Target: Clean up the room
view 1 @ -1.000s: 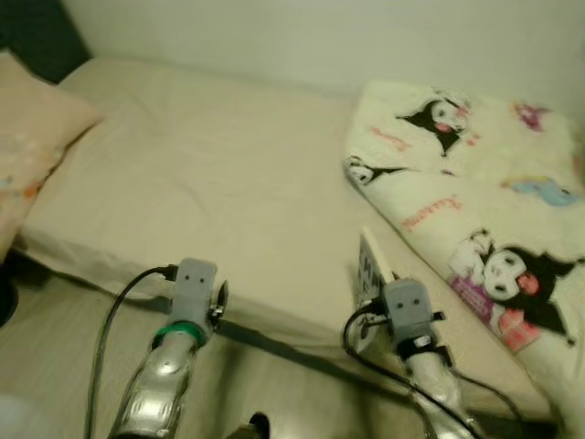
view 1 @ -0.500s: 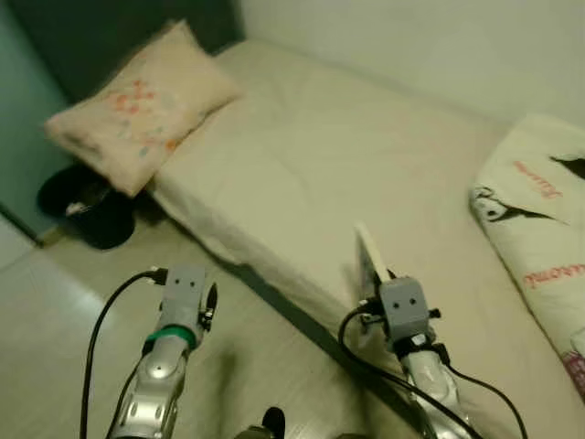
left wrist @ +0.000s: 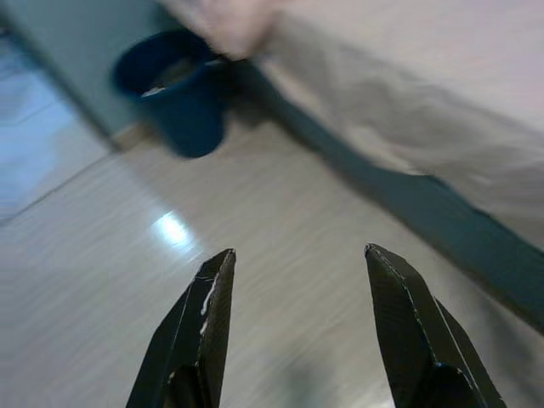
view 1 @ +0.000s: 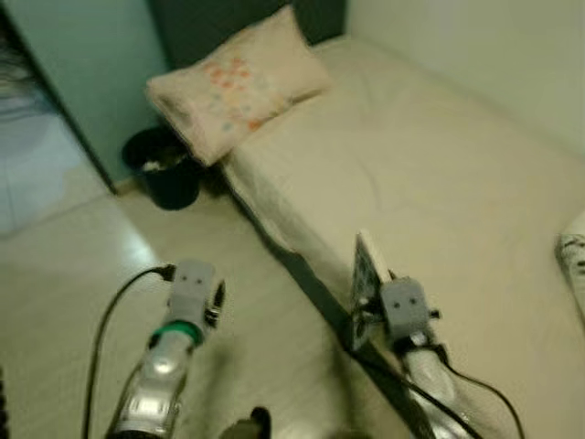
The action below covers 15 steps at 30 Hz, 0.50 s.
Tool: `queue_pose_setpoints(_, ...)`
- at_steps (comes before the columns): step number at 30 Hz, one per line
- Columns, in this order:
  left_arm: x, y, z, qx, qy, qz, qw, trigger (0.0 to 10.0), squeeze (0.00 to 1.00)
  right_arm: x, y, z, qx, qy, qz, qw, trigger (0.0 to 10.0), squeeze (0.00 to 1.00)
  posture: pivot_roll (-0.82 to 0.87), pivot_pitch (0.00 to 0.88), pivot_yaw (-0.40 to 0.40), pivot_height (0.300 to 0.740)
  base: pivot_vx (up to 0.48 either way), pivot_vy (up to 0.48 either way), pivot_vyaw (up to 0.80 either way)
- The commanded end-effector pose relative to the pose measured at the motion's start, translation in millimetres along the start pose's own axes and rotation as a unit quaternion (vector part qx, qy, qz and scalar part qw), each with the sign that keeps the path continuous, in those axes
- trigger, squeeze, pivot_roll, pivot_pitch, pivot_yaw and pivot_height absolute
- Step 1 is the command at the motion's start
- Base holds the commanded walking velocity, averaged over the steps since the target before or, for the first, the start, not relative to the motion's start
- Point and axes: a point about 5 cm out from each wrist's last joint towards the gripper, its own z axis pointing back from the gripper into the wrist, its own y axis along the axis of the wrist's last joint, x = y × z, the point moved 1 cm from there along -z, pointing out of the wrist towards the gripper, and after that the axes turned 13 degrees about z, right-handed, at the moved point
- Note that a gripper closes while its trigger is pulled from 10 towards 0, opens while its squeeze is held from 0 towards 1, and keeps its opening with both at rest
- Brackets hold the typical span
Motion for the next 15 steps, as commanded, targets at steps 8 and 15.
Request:
queue_pose_setpoints(8, 0.0, -8.1, 4.3, -0.011, -0.004, -0.005, 1.000, 10.0, 0.00, 2.1, -2.0, 0.4, -0.008, -0.018, -0.017, 1.000, 10.0, 0.00, -0.11, 0.074, 0.075, 0.725, 0.436, 0.000, 0.19)
queue_pose_setpoints(15, 1.6, -8.1, 3.7, -0.010, -0.008, -0.006, 1.000, 10.0, 0.00, 2.7, -3.4, 0.9, -0.010, -0.016, -0.010, 1.000, 10.0, 0.00, -0.11, 0.072, 0.073, 0.725, 0.480, 0.000, 0.00)
